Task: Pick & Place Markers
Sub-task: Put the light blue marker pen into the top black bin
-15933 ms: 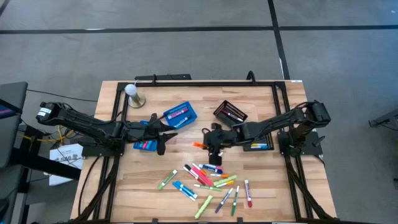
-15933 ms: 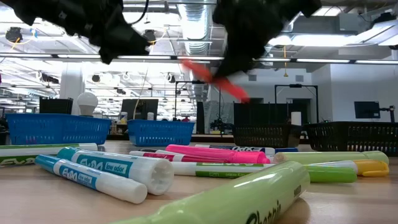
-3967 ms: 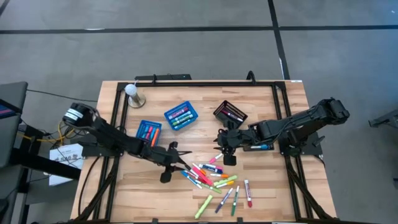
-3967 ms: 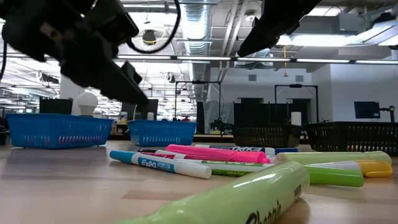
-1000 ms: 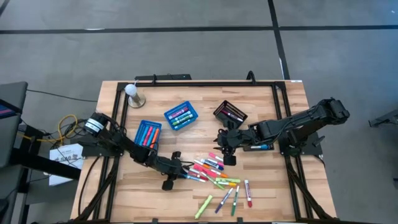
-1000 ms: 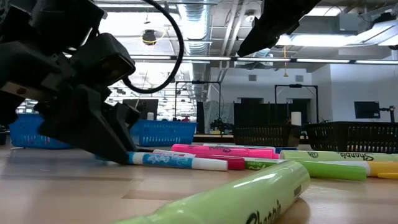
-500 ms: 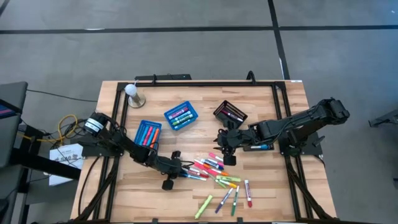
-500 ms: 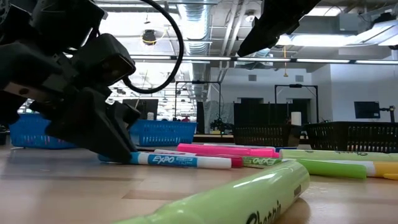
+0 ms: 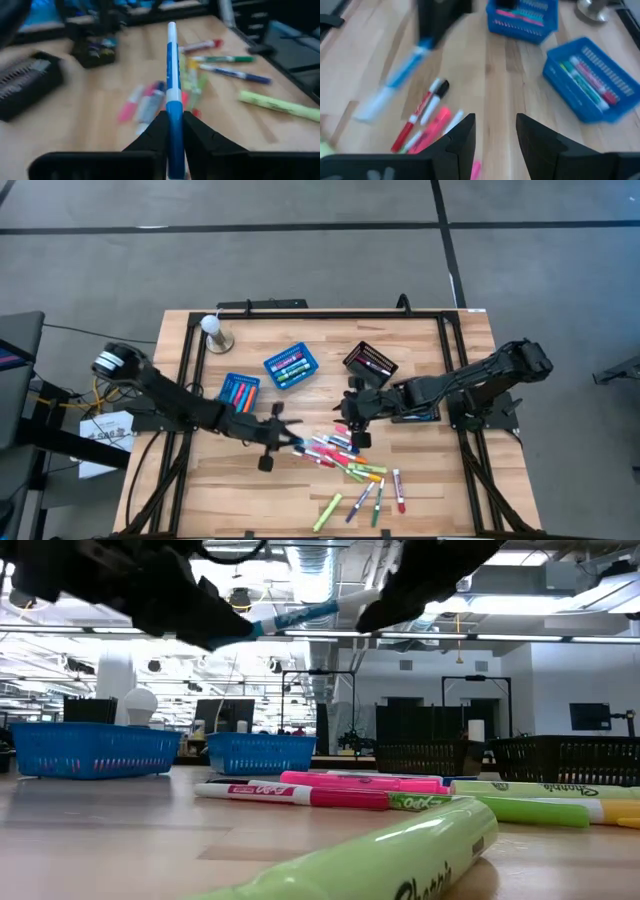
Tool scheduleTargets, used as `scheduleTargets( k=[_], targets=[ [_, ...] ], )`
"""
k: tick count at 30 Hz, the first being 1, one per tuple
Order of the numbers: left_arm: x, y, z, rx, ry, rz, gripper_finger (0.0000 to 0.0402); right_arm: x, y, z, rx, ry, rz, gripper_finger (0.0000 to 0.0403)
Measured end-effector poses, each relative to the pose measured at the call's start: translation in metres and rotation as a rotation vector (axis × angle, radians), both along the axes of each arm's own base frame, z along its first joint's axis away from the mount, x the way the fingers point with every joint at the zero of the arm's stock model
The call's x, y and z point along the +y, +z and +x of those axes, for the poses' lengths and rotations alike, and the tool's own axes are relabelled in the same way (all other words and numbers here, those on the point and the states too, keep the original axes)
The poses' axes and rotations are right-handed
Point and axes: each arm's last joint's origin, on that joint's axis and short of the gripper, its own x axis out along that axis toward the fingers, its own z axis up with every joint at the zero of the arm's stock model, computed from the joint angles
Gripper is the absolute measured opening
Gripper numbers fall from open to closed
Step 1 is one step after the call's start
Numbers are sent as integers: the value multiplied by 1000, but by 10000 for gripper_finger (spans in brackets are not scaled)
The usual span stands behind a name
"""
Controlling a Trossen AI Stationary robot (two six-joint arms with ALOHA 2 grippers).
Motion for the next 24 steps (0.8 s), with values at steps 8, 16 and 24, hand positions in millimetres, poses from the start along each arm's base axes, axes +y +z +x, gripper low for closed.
scheduleTargets(
  k=[8,16,24],
  targets=[
    [12,24,-17,-117,62,93,35,-8,-9,15,-38,10,-20,131],
    [21,13,-26,-94,129,118,38,-6,-12,30,-138,70,-60,131],
    [25,11,-28,-96,163,124,41,-2,-11,34,-181,107,-47,131]
  ],
)
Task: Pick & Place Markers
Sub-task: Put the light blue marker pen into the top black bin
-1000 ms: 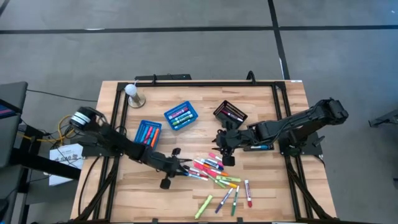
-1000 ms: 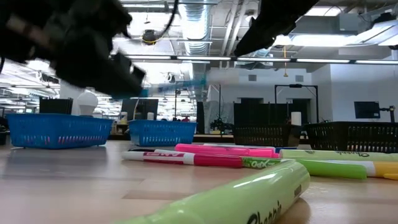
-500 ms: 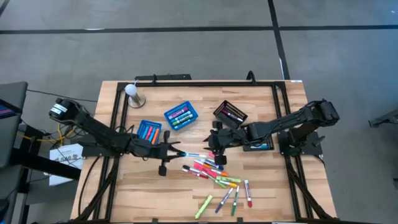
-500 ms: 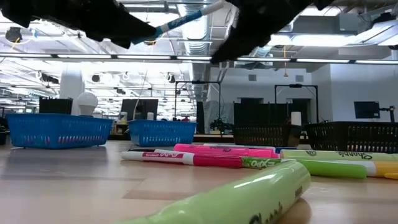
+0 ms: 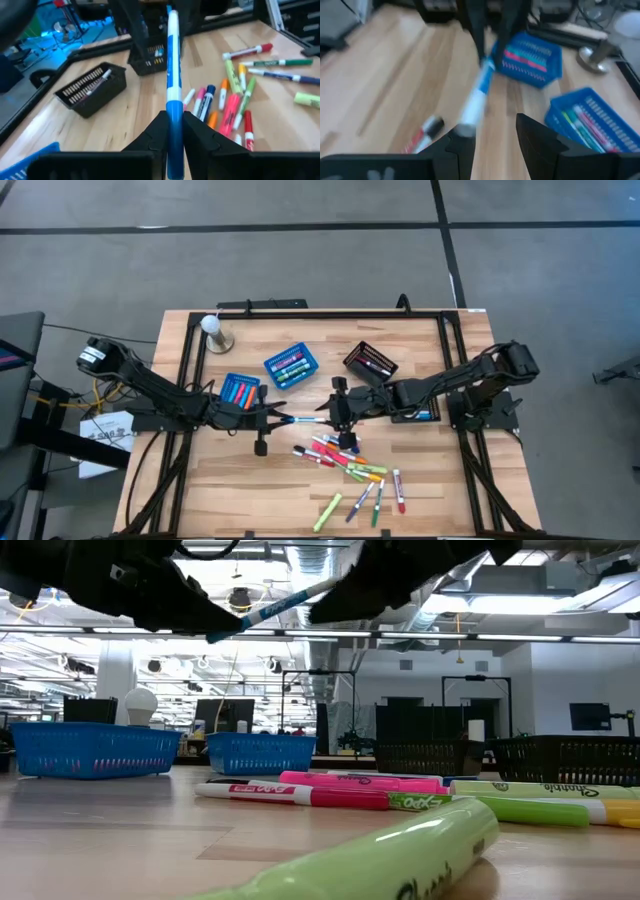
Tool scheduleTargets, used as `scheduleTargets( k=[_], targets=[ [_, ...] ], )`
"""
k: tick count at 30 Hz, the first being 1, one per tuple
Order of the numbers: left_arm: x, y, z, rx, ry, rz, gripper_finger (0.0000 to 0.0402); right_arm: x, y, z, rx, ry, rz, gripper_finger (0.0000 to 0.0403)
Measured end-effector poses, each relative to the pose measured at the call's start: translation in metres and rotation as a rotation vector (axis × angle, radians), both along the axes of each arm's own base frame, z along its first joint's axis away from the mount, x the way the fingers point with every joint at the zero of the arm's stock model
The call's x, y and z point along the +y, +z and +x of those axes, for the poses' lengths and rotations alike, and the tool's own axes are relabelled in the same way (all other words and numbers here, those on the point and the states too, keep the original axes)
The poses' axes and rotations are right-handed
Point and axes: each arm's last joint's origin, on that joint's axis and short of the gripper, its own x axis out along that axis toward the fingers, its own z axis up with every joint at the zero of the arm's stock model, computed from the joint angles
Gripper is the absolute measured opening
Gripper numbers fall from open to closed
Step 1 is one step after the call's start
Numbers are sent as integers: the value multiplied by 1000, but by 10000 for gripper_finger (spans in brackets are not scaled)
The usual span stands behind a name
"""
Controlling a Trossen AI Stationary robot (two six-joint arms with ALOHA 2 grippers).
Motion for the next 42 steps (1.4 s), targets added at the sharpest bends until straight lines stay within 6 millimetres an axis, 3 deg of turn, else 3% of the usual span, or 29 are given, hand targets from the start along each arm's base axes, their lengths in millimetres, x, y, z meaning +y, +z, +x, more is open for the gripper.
scheduleTargets(
  k=[17,30,42],
  targets=[
    [1,2,1,-27,12,-12,42,2,2,5,-63,25,18,128],
    [1,2,1,-28,13,-13,46,2,3,5,-72,25,19,55],
    [6,2,2,-25,35,-46,65,1,4,5,-77,14,15,31]
  ],
)
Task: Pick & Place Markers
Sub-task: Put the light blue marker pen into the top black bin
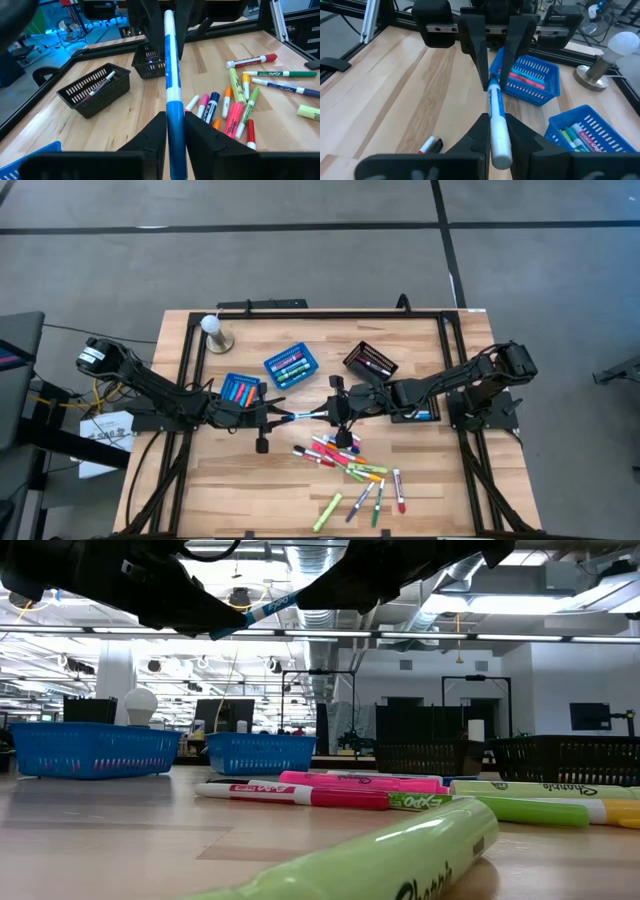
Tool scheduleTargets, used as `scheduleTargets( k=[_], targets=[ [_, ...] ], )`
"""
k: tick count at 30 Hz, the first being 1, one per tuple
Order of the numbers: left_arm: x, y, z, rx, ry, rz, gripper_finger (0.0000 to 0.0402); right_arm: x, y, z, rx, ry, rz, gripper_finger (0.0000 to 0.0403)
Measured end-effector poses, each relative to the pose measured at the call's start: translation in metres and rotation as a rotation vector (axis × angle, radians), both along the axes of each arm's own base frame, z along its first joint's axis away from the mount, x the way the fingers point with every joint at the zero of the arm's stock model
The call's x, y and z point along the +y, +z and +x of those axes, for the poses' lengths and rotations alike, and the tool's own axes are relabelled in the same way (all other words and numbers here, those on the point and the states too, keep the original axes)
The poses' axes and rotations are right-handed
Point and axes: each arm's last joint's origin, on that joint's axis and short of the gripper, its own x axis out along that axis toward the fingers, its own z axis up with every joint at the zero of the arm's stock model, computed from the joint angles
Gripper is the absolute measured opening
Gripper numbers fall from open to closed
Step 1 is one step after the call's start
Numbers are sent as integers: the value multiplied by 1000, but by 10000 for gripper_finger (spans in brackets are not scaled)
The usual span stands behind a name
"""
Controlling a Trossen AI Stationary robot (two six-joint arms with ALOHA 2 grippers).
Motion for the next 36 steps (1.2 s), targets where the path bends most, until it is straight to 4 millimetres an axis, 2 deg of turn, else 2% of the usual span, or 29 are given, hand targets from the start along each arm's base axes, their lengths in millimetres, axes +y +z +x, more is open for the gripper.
scheduleTargets(
  k=[19,26,32,36],
  targets=[
    [2,1,0,-9,51,12,72,-2,-1,-1,17,-40,-11,32],
    [3,1,0,-17,93,21,72,-5,6,-7,32,-101,-10,29],
    [3,1,0,-15,104,25,72,-8,13,-21,99,-159,-1,31],
    [4,1,0,-17,120,29,72,-16,18,-39,181,-329,-38,22]
  ],
)
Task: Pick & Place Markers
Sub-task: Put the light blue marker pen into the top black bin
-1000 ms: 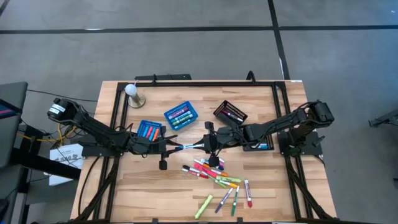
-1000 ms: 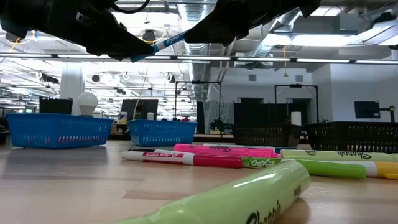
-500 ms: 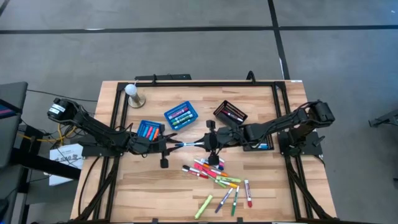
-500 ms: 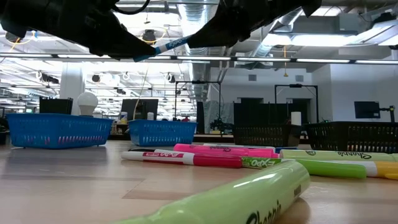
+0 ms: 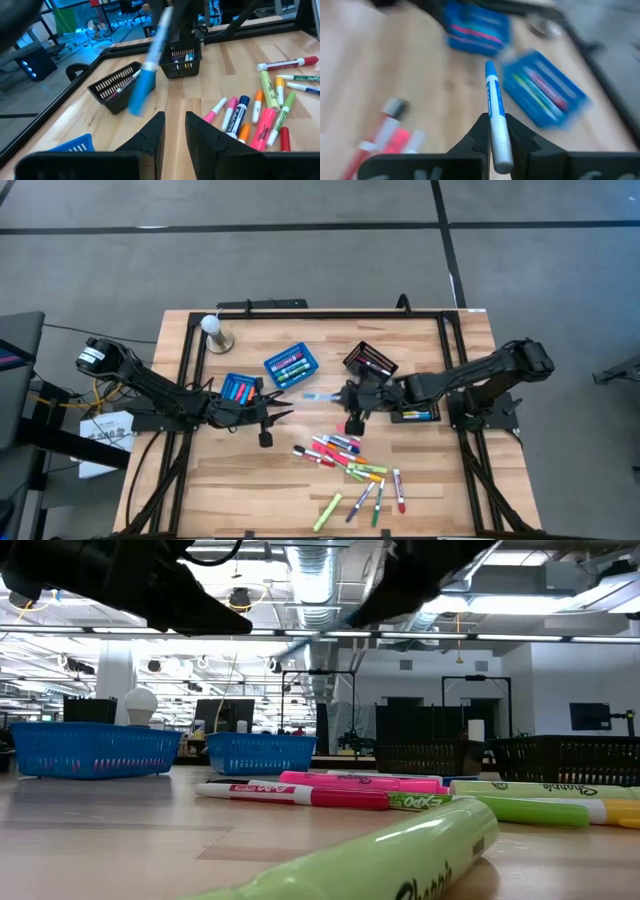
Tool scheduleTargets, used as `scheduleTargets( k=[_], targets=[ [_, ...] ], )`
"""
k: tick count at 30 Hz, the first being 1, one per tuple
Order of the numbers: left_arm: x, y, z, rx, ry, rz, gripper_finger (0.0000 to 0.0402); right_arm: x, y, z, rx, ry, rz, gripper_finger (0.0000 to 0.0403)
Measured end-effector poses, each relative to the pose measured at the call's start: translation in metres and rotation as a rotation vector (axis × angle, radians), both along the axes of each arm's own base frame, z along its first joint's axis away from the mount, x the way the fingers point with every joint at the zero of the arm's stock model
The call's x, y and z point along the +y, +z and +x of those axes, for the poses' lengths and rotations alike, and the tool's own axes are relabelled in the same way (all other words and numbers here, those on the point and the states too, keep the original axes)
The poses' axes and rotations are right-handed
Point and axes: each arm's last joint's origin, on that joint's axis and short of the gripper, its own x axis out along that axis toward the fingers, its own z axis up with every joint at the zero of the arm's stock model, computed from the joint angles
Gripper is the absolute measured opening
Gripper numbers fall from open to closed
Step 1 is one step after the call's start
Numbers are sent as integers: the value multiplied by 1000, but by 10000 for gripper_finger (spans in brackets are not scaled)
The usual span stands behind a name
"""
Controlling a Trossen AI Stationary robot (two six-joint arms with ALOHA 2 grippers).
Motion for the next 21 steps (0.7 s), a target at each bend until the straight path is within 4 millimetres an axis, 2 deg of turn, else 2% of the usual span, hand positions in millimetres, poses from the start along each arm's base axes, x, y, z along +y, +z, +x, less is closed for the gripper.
scheduleTargets(
  k=[5,11,16,21],
  targets=[
    [0,0,0,2,1,1,72,-18,-4,-37,190,-362,-69,36],
    [0,0,0,1,0,1,72,-40,-14,-73,374,-714,11,22],
    [0,0,0,1,0,0,72,-54,-29,-79,434,-768,70,30],
    [0,0,0,1,-1,0,72,-63,-40,-71,410,-687,134,53]
  ],
)
